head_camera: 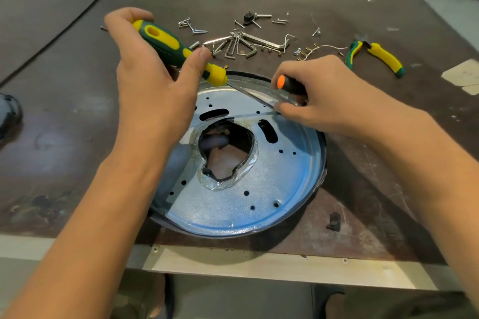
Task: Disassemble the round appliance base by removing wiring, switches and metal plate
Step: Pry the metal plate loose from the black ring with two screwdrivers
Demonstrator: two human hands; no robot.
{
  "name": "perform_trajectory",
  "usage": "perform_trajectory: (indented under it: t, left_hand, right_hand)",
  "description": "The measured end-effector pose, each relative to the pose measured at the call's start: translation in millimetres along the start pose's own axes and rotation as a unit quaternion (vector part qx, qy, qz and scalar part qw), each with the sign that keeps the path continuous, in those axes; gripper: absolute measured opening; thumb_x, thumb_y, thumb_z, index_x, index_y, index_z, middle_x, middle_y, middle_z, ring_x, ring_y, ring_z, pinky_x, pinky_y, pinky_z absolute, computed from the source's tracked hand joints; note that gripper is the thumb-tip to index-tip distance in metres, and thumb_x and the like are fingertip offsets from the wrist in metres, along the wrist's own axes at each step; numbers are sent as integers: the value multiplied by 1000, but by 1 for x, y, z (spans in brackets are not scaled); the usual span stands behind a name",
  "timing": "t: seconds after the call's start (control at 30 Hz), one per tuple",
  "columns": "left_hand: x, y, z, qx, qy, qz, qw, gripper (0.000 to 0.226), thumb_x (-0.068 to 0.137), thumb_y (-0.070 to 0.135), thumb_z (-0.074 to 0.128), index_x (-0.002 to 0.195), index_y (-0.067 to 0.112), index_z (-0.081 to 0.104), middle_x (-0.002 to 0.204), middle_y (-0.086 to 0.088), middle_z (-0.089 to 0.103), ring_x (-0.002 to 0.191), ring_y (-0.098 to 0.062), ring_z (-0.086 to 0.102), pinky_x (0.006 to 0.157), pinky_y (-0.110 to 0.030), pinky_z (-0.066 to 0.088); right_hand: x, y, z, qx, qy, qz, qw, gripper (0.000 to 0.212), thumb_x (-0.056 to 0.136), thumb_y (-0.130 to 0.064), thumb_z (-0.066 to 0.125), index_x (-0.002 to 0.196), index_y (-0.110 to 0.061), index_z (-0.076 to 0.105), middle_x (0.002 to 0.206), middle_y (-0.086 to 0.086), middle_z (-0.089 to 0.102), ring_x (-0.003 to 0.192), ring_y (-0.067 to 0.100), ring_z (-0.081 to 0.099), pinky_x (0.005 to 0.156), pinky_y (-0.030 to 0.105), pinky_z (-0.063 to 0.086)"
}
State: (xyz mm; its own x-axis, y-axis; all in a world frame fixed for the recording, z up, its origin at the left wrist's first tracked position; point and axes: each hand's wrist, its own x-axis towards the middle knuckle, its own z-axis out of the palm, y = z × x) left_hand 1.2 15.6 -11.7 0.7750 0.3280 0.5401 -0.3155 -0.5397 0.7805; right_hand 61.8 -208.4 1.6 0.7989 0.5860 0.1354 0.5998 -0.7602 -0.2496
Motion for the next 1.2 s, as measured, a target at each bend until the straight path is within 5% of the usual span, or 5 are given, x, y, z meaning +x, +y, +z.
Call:
perform_trajectory:
  t: [0.3,0.67,0.9,1.0,1.2]
  left_hand:
    - [1,-1,-1,0,0,-10,1000,50,91,31,71,117,24,29,90,14,46,73,8,51,70,-7,42]
    - [1,1,0,7,8,-27,1000,50,90,34,70,117,26,29,87,16,44,73,6,51,69,-12,44]
    - [2,5,-1,-15,4,-57,998,48,92,32,69,118,26,30,91,12,47,83,-8,63,79,-37,57]
    - [3,8,-2,-79,-7,-94,992,45,94,21,68,119,22,30,93,4,51,71,-25,73,64,-45,61]
    - [8,10,-10,-150,8,-89,985,41,97,11,63,122,19,32,104,-19,56,64,-21,74,57,-28,58]
  right_hand:
    - [-3,-2,0,-52,0,15,999,12,91,-34,71,91,-29,60,109,2,42,93,24,51,72,38,46]
    - [-2,3,-1,-64,-20,-19,998,10,98,-26,64,102,-17,68,124,-1,57,120,23,49,89,48,51]
    - [-3,15,-20,143,188,-7,972,6,91,-14,67,92,-11,72,83,-3,69,75,8,60,72,21,46]
    - [-4,31,-23,88,139,50,985,3,91,-17,71,90,-14,73,76,-11,65,71,2,58,67,14,39]
    - [-2,45,4,25,47,79,995,10,90,-17,74,96,-10,78,86,6,74,86,27,66,75,28,38]
